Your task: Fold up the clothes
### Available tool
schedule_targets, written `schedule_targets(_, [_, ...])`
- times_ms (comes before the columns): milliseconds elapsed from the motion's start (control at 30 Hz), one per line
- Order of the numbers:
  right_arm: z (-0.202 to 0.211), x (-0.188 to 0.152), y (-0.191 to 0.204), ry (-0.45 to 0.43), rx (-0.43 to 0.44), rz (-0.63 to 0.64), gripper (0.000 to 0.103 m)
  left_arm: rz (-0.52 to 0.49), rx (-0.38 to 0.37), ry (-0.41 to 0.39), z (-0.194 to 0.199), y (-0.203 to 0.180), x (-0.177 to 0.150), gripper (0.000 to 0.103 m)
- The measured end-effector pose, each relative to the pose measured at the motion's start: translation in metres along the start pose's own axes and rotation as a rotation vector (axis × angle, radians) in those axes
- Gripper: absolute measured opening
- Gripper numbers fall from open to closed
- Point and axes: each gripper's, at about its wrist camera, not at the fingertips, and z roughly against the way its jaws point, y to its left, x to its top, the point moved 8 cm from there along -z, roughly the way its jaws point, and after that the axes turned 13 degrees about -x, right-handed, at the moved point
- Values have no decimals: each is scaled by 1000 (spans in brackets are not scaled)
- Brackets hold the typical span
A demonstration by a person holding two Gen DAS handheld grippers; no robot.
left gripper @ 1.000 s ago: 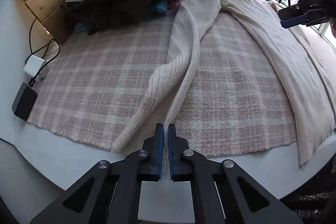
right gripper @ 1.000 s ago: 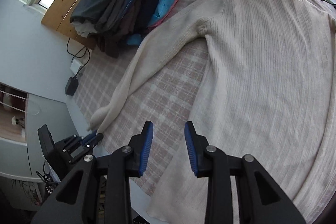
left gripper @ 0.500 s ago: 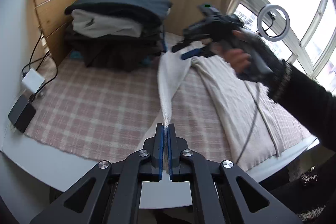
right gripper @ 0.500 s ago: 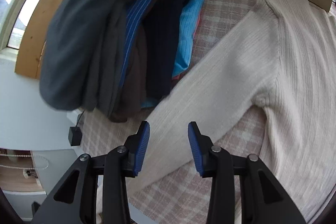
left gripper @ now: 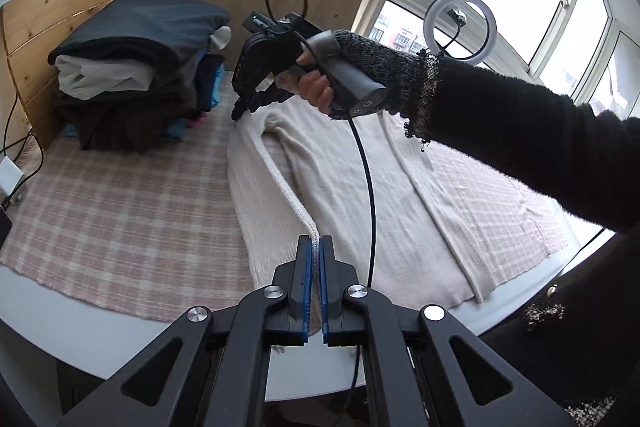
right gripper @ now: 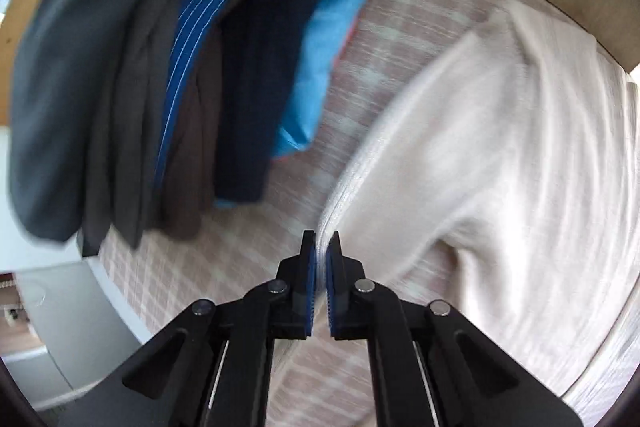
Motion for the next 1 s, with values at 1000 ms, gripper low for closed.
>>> schedule_targets(1000, [97,-83,-121,-245,-95,401,32,163,200,175,-174,-44,-78,26])
